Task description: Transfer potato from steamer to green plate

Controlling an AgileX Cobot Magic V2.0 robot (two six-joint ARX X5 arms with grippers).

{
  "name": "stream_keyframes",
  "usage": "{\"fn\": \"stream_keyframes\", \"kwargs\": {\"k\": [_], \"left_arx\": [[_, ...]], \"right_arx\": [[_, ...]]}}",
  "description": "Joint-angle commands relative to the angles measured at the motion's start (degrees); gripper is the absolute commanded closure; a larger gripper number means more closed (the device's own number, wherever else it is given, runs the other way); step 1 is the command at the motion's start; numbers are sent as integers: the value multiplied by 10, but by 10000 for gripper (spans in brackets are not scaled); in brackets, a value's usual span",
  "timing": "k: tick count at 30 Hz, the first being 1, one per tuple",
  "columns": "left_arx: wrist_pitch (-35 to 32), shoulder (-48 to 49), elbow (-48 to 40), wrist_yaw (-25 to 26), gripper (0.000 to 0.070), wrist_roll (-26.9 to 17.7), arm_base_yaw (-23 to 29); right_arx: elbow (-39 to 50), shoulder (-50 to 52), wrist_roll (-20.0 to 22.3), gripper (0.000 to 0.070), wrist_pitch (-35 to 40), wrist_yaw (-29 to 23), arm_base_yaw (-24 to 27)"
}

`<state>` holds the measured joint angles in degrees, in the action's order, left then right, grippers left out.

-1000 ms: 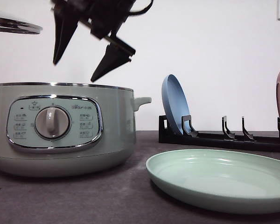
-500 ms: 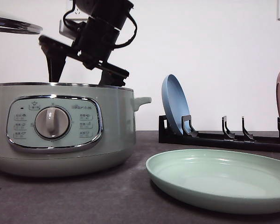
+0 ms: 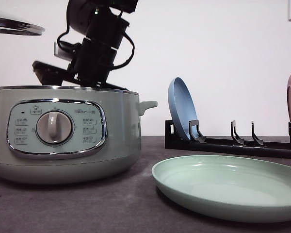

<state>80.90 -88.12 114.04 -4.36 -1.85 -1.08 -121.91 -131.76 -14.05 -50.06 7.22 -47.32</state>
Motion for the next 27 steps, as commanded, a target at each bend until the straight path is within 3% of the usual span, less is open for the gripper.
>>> {"fn": "stream_keyframes", "kwargs": {"k": [1, 4, 9, 14, 27], "left_arx": [[1, 2, 21, -1, 700, -2, 0], [1, 2, 21, -1, 700, -2, 0], [1, 2, 21, -1, 700, -2, 0], [1, 2, 21, -1, 700, -2, 0], [-3, 2, 21, -1, 700, -2, 0]], "right_arx": [[-17, -15, -10, 134, 5, -3, -9], [-17, -16, -10, 165, 1, -2, -9], [-17, -16, -10, 363, -3, 4, -9], [-18, -16, -9, 482, -3, 18, -9], [-20, 59, 24, 533, -5, 18, 0]]}}
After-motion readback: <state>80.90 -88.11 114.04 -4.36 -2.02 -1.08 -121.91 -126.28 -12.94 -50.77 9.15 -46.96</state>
